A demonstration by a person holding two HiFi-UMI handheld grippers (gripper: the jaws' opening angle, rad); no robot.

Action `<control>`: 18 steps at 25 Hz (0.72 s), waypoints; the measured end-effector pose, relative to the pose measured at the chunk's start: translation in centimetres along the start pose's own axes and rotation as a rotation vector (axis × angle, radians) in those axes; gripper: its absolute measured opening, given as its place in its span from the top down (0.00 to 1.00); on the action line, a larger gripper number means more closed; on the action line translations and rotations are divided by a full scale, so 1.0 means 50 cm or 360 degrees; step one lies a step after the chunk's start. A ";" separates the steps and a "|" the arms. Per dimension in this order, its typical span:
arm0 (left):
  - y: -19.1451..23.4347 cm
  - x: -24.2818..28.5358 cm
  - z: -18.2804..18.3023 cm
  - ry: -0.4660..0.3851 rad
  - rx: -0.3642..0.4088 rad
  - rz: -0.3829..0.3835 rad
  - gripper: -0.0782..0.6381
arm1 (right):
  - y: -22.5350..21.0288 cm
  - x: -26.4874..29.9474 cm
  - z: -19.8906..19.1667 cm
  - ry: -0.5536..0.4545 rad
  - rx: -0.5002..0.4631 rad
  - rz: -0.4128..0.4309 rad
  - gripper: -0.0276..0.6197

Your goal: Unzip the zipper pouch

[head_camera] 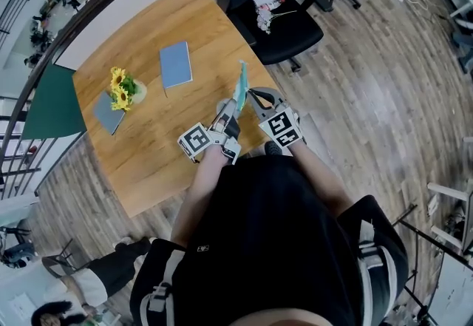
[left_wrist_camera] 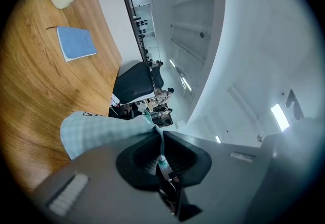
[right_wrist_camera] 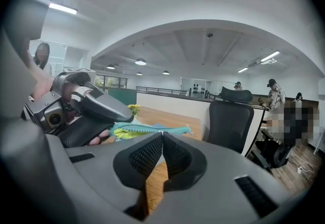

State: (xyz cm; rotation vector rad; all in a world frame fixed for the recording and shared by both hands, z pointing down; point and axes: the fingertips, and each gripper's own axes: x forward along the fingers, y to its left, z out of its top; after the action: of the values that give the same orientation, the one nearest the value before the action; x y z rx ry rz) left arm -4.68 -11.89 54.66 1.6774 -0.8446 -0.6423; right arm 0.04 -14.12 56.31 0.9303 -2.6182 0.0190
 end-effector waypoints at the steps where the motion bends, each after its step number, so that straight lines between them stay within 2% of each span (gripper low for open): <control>1: 0.001 0.000 0.002 -0.0001 0.0006 0.0009 0.87 | -0.001 0.002 0.001 -0.0002 -0.0001 0.0002 0.95; 12: 0.007 -0.001 0.000 -0.0006 0.0041 0.0075 0.87 | -0.010 0.012 0.004 -0.0017 0.0007 0.0036 0.95; 18: -0.001 -0.003 -0.004 -0.0014 0.0030 0.0057 0.87 | -0.013 0.014 0.005 -0.0027 0.0020 0.0032 0.95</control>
State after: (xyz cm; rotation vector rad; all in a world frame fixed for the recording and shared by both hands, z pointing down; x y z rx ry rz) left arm -4.61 -11.66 54.68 1.6737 -0.8875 -0.6193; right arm -0.16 -15.09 56.28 0.9122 -2.6463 0.0328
